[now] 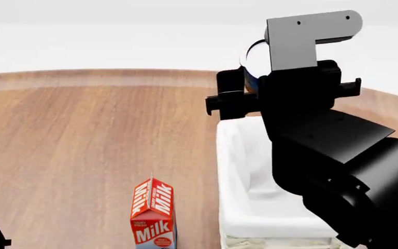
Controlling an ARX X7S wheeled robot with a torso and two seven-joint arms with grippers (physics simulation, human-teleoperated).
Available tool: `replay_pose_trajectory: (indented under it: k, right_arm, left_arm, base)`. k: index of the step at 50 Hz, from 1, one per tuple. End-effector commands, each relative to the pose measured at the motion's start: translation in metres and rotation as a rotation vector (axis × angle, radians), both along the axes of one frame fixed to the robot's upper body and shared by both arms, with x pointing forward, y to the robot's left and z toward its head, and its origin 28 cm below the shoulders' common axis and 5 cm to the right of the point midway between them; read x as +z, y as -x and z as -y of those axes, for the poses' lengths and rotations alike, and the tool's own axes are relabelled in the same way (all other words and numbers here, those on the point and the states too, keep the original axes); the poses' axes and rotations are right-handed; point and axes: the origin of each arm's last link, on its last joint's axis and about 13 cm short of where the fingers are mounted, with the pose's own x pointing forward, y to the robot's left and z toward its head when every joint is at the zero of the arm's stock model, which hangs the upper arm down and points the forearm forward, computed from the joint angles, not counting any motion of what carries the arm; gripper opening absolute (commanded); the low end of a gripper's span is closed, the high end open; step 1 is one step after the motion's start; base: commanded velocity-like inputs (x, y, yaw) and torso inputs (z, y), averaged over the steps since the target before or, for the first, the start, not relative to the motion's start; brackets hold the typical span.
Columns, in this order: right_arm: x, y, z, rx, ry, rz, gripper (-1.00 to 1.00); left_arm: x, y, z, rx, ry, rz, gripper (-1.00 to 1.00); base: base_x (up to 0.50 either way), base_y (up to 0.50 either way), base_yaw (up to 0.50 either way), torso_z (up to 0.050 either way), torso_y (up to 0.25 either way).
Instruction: Pick up the alphabet soup and the tomato sauce, and put them in the basket.
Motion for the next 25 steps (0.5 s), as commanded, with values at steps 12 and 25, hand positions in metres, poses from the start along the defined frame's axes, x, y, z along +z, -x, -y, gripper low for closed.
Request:
replay_pose_trajectory:
  k: [12,25]
  right_arm:
    - [-0.037,-0.020,0.001,-0.059,-0.011,-0.064,-1.00]
    - [-0.055,-0.023,0.010,-0.129,-0.051,-0.106,-1.00]
  left_arm:
    - [-0.005,-0.001,0.001,-0.007,0.002,-0.008,1.00]
    - [-0.006,-0.001,0.002,-0.011,0.006,-0.011,1.00]
  base:
    - [0.00,0.00,0.00,0.000,0.001]
    - [0.00,0.00,0.00,0.000,0.001]
